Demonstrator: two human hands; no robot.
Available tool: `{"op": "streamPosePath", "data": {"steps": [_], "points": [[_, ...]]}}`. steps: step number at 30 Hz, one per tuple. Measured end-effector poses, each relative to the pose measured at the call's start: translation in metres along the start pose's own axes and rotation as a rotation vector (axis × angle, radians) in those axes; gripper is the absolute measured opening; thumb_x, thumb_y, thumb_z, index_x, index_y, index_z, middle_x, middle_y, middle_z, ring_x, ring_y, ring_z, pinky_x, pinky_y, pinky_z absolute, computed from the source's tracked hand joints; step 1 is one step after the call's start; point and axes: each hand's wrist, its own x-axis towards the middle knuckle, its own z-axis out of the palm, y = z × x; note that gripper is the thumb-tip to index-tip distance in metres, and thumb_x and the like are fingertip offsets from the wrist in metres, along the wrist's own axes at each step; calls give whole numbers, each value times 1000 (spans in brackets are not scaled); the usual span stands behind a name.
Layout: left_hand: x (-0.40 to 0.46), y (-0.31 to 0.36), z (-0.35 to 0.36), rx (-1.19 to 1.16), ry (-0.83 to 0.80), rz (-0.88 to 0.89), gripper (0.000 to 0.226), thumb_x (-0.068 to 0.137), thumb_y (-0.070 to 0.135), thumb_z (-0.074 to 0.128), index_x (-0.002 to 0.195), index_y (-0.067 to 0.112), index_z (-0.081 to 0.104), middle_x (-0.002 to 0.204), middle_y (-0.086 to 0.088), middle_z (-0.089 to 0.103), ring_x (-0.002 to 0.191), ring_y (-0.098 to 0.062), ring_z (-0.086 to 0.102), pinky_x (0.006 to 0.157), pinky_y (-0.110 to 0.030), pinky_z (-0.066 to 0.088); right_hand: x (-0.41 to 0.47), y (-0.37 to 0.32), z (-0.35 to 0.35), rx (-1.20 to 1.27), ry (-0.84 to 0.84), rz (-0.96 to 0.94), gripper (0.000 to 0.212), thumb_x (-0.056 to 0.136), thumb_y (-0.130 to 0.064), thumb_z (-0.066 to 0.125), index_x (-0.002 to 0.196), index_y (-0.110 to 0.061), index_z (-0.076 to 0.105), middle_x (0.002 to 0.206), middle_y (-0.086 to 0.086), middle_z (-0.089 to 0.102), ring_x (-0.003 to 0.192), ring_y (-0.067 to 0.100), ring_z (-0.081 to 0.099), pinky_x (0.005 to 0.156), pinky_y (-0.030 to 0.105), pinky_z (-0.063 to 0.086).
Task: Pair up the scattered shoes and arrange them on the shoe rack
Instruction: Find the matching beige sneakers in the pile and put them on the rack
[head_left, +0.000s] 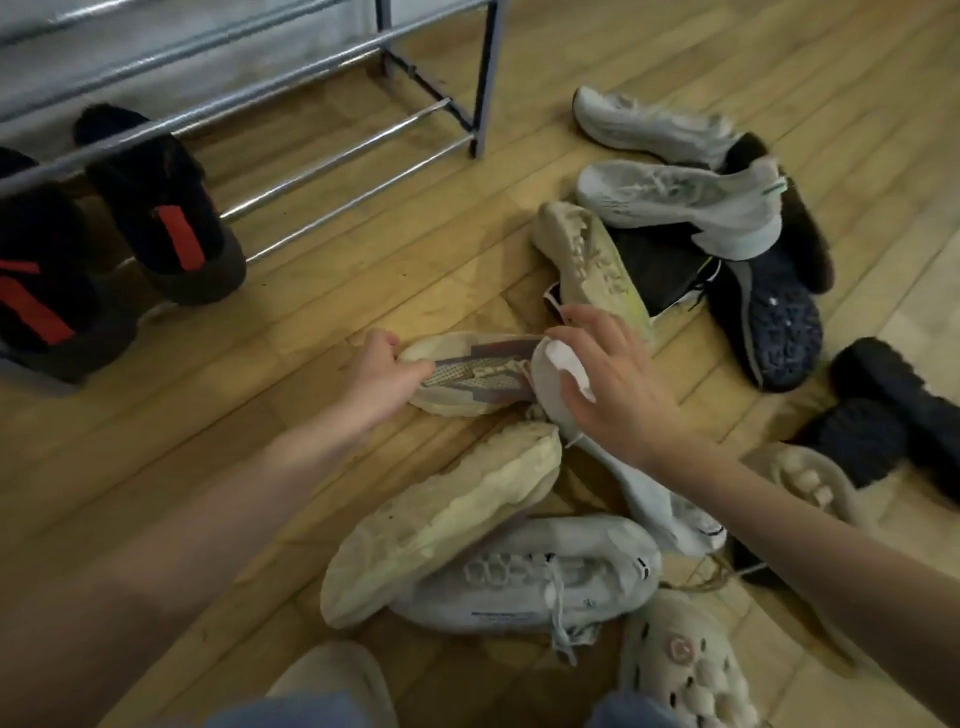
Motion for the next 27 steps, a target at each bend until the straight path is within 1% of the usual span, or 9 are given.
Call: {"op": "streamPosePath", "data": {"steps": [5, 7, 10, 11, 14, 16, 21, 24, 27], "points": [[5, 10, 5, 16, -11, -18, 60, 84, 22, 63, 137, 10, 39, 132, -10, 49, 114, -24, 49, 96, -36, 43, 4, 11, 3, 118, 1, 415, 68, 90, -33, 60, 145, -11, 29, 152, 17, 23, 141, 34, 21, 115, 44, 25], [4, 10, 6, 34, 9, -5, 60, 84, 23, 63, 137, 10, 39, 131, -10, 50, 114, -24, 50, 95, -37, 44, 5, 10, 6, 183, 9, 485, 73, 88, -41, 60, 146, -13, 26, 154, 17, 20, 144, 34, 16, 117, 45, 21], [-3, 5, 6, 136, 62, 72, 61, 82, 24, 66, 136, 11, 39, 126, -8, 51, 113, -26, 52, 96, -42, 46, 3, 3, 5, 200, 172, 152, 70, 83, -43, 64, 140, -11, 40, 146, 15, 36, 138, 31, 30, 112, 51, 29], [-5, 2, 5, 162, 72, 92, 62, 82, 24, 68, 135, 11, 39, 125, -7, 51, 113, -26, 52, 95, -42, 46, 1, 0, 2, 236, 116, -17, 71, 80, -44, 65, 139, -10, 43, 143, 14, 41, 134, 29, 36, 109, 50, 34], [-15, -8, -4, 125, 77, 69, 61, 82, 25, 70, 134, 14, 42, 121, -4, 53, 108, -21, 53, 89, -36, 45, -10, -15, 7, 200, -449, -306, 91, 71, -55, 74, 145, -19, 36, 148, 5, 37, 135, 21, 35, 113, 38, 31], [-22, -15, -14, 68, 78, 31, 54, 84, 23, 68, 131, 13, 44, 115, -2, 54, 102, -18, 52, 85, -33, 42, -19, -23, 23, 2, -603, -406, 93, 68, -59, 74, 145, -26, 35, 150, 0, 36, 138, 20, 30, 112, 36, 24], [-33, -29, -45, -10, 60, -2, 43, 89, 20, 62, 130, 14, 48, 119, -6, 58, 106, -21, 57, 91, -41, 50, -4, -25, 30, 96, -365, -400, 50, 80, -48, 64, 124, -25, 59, 118, 1, 64, 114, 23, 57, 95, 36, 41], [-29, -35, -68, -49, 116, -8, 30, 93, 23, 57, 121, 12, 56, 113, -6, 62, 91, -12, 60, 73, -27, 49, 5, -35, 22, 224, -262, -226, 58, 82, -63, 45, 113, -18, 64, 98, 4, 70, 90, 25, 65, 76, 39, 51], [-24, -37, -92, -216, 222, -22, 35, 99, 27, 45, 122, 3, 56, 111, -14, 65, 91, -17, 63, 72, -30, 50, 16, -40, 14, 477, -177, 36, 55, 82, -63, 45, 96, -15, 69, 83, 3, 71, 76, 21, 64, 70, 43, 52]]}}
